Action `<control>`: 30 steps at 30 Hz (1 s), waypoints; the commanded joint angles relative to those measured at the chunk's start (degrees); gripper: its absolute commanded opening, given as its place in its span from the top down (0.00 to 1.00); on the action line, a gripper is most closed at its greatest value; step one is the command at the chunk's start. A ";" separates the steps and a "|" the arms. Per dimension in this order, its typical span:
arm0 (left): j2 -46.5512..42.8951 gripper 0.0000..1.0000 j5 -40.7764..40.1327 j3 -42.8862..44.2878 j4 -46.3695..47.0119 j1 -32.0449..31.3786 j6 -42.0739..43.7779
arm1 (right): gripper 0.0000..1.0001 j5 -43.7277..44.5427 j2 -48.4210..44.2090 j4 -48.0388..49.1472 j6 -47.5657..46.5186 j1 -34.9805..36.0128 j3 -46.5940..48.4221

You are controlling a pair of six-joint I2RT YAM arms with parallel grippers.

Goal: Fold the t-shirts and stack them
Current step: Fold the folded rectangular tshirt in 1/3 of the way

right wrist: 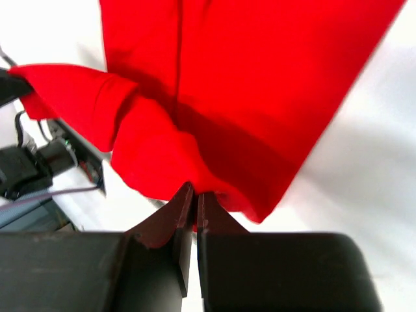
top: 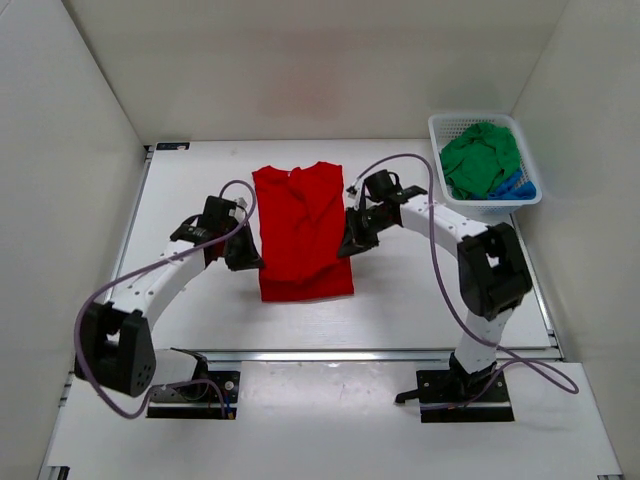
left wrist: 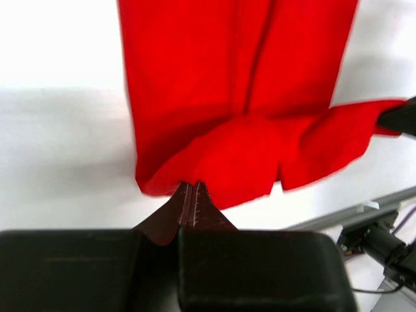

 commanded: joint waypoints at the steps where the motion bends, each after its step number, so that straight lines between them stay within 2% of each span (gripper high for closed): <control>1: 3.07 1.00 1.38 4.08 3.48 1.30 2.52 | 1.00 -1.49 4.76 -5.70 -5.35 -2.08 7.31; 7: 9.67 1.00 2.43 6.98 7.26 3.67 2.17 | 1.00 -1.31 14.95 -9.66 -7.47 -4.11 19.00; 19: 21.00 1.00 2.87 14.18 11.57 6.04 1.20 | 1.00 -2.37 25.24 -14.40 -8.97 -7.01 35.52; 21: 22.67 0.95 2.87 15.59 12.71 6.48 0.16 | 0.99 -1.93 27.26 -15.55 -9.40 -7.62 39.13; 23: 24.26 0.72 3.58 17.43 14.55 8.06 -1.50 | 0.87 -2.02 29.81 -17.04 -9.23 -7.88 44.13; 25: 25.83 0.61 4.10 19.19 16.57 9.64 -3.53 | 0.78 -3.24 31.66 -16.17 -7.74 -8.24 48.26; 30: 26.38 0.57 7.70 19.47 29.12 14.22 -14.69 | 0.63 -2.11 30.53 -9.15 -2.30 -10.60 52.67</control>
